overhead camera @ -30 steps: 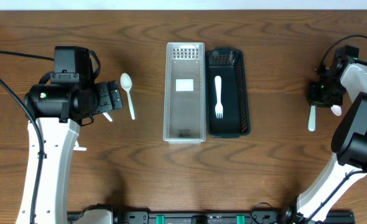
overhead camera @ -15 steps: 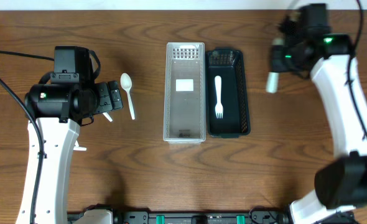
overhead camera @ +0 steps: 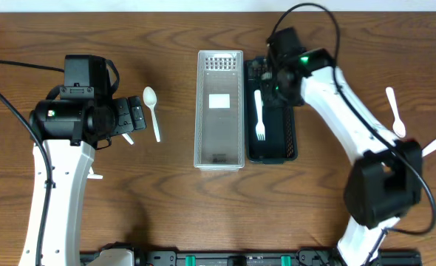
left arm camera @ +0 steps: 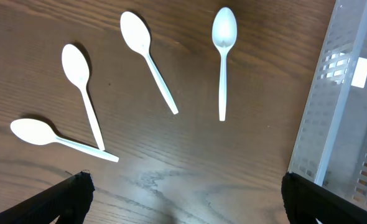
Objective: Pack container
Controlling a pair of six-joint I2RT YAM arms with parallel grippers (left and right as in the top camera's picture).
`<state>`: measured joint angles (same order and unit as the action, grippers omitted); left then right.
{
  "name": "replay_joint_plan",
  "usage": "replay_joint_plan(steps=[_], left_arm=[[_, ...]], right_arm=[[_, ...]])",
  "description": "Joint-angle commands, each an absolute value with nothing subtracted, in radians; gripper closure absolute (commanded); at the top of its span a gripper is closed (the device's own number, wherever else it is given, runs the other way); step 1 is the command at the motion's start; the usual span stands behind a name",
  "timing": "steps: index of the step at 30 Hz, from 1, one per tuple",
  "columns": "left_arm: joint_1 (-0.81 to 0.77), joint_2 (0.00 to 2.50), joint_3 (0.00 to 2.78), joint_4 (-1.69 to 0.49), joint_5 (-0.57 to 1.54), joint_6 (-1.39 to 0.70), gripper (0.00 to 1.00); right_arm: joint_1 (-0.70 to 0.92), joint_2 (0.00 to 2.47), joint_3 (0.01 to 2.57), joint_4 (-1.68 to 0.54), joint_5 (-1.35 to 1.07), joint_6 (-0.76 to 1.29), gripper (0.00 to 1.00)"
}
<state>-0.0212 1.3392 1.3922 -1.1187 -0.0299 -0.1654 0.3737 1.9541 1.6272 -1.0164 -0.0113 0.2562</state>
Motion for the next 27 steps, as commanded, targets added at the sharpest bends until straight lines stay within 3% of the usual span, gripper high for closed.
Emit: replay_joint_plan(steps=[1, 11, 12, 15, 25, 27], left_arm=[[-0.017, 1.346, 1.405, -1.121, -0.035, -0.181, 0.02], [-0.017, 1.346, 1.405, -1.121, -0.035, -0.181, 0.02], [-0.017, 1.346, 1.405, -1.121, -0.035, -0.181, 0.02], [-0.017, 1.346, 1.405, -1.121, -0.035, -0.181, 0.02], [-0.017, 1.346, 1.405, -1.121, -0.035, -0.181, 0.02], [-0.017, 1.346, 1.405, -1.121, -0.035, -0.181, 0.02]], right_arm=[[0.384, 1.972, 1.624, -1.015, 0.011, 0.267, 0.81], [0.319, 1.841, 1.686, -1.006, 0.214, 0.265, 0.79], [0.298, 1.814, 1.699, -1.005, 0.247, 0.265, 0.77], [0.207, 1.736, 1.72, -0.988, 0.326, 0.263, 0.61], [-0.06, 1.714, 1.716, -1.034, 0.093, 0.222, 0.65], [-0.051, 1.721, 1.716, -1.044, 0.043, 0.167, 0.72]])
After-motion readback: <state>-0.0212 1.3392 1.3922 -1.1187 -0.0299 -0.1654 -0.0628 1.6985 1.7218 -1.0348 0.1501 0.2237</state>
